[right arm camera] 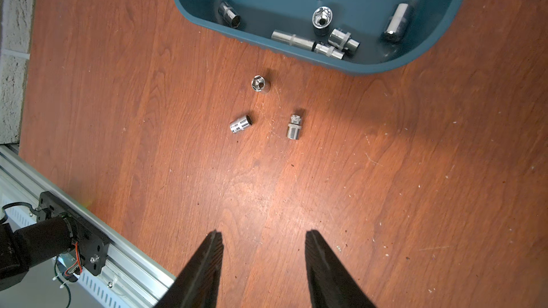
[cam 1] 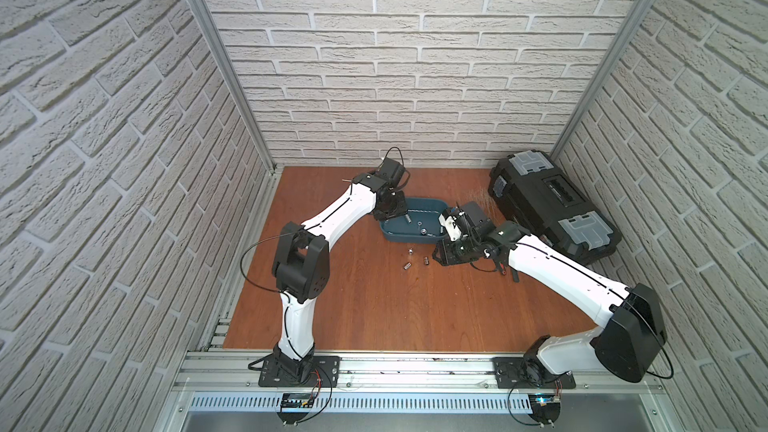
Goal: Put the socket on the desktop into the storage box
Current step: Place the socket head in the storage box, then pick up the socket head from the center of the board.
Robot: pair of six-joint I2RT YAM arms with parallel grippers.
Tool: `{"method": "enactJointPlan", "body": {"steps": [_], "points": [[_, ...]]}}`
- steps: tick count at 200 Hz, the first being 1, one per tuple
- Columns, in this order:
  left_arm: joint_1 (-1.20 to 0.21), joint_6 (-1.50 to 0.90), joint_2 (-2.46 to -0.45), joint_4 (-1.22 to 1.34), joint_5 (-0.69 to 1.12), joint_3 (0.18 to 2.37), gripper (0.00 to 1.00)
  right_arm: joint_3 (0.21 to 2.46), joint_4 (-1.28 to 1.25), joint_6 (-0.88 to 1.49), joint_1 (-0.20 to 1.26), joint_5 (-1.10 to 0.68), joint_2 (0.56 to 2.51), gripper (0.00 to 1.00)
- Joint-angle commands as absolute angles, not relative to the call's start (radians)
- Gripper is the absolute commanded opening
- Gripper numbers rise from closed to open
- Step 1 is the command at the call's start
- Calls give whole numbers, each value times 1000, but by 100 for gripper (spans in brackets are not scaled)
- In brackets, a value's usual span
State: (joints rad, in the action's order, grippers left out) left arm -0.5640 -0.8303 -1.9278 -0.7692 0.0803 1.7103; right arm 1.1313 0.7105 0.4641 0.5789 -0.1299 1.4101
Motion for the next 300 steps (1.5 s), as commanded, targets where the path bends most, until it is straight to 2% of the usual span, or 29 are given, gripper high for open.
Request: {"method": "enactJointPlan", "body": {"steps": [1, 60, 119, 300], "points": [[-578, -816, -1850, -719, 124, 1605, 48, 1130, 735, 476, 580, -112, 1388, 51], [-612, -870, -1603, -598, 165, 1259, 49, 1132, 752, 500, 603, -80, 1420, 51], [-631, -923, -1446, -521, 165, 1031, 50, 1146, 738, 521, 630, -44, 1484, 51], [-671, -1000, -1312, -419, 156, 856, 51, 1326, 743, 485, 641, 5, 1798, 50]]}}
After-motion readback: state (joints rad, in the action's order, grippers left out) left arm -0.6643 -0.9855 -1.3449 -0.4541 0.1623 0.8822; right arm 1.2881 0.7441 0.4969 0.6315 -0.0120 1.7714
